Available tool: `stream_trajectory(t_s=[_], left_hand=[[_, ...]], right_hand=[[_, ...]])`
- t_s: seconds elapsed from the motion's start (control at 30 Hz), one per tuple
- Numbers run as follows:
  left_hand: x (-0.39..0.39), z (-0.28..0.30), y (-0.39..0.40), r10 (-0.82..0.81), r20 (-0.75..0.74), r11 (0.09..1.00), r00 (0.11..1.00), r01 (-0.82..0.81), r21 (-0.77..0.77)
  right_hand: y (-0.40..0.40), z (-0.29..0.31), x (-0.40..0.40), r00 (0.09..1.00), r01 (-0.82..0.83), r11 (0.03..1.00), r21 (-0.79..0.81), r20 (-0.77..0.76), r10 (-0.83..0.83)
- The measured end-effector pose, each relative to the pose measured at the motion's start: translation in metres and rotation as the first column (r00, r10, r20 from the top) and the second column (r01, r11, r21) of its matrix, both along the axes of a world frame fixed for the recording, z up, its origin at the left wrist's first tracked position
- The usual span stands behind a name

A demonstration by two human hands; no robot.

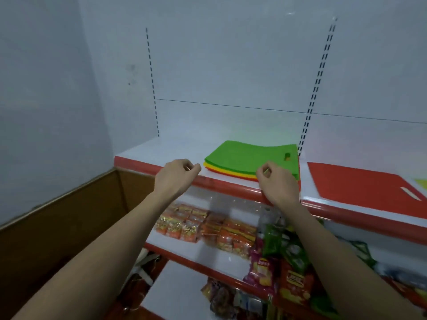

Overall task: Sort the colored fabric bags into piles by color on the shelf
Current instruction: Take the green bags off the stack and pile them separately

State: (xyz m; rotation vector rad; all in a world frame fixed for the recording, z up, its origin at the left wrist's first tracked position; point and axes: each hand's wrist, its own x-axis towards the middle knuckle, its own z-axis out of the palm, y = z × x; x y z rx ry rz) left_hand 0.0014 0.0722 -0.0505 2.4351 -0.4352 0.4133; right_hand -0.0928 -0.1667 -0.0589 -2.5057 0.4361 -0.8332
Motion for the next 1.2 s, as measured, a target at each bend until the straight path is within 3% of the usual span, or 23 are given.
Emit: stream_trajectory(t_s=[0.1, 0.23, 0.4, 0.53, 0.67, 0.93, 1.2], left_hand=[[0.043, 0.005, -0.022, -0.067, -0.049, 0.998, 0.997, 0.067, -0.004], [0.085, -0.002, -0.046, -0.108, -0.160, 0.994, 0.981, 0.102, -0.043], [0.121, -0.004, -0.081, -0.227, -0.250, 0.971, 0.941, 0.201, -0.126], [0.138, -0.015, -0.112, -0.284, -0.328, 0.951, 0.901, 0.220, -0.219], [0.151, -0.028, -0.120, -0.251, -0.302, 0.923, 0.920, 0.134, -0.360], [0.157, -0.045, -0.116, -0.276, -0.202, 0.933, 0.940, 0.211, -0.291], [0.169, -0.056, -0.119, -0.253, -0.145, 0.899, 0.956, 0.177, -0.401]], right_hand=[[-0.037, 0.007, 0.003, 0.986, 0.164, 0.982, -0.091, 0.049, -0.160], [-0.074, 0.004, 0.007, 0.952, 0.272, 0.956, -0.107, -0.112, -0.283], [-0.092, -0.005, 0.023, 0.959, 0.226, 0.968, 0.105, -0.196, -0.203], [-0.085, -0.005, 0.027, 0.991, 0.130, 0.922, 0.365, -0.008, -0.136], [-0.085, -0.016, 0.045, 0.977, 0.133, 0.846, 0.517, 0.074, -0.199], [-0.092, -0.038, 0.062, 0.914, 0.250, 0.855, 0.454, 0.180, -0.363], [-0.091, -0.043, 0.064, 0.858, 0.349, 0.835, 0.426, 0.214, -0.468]])
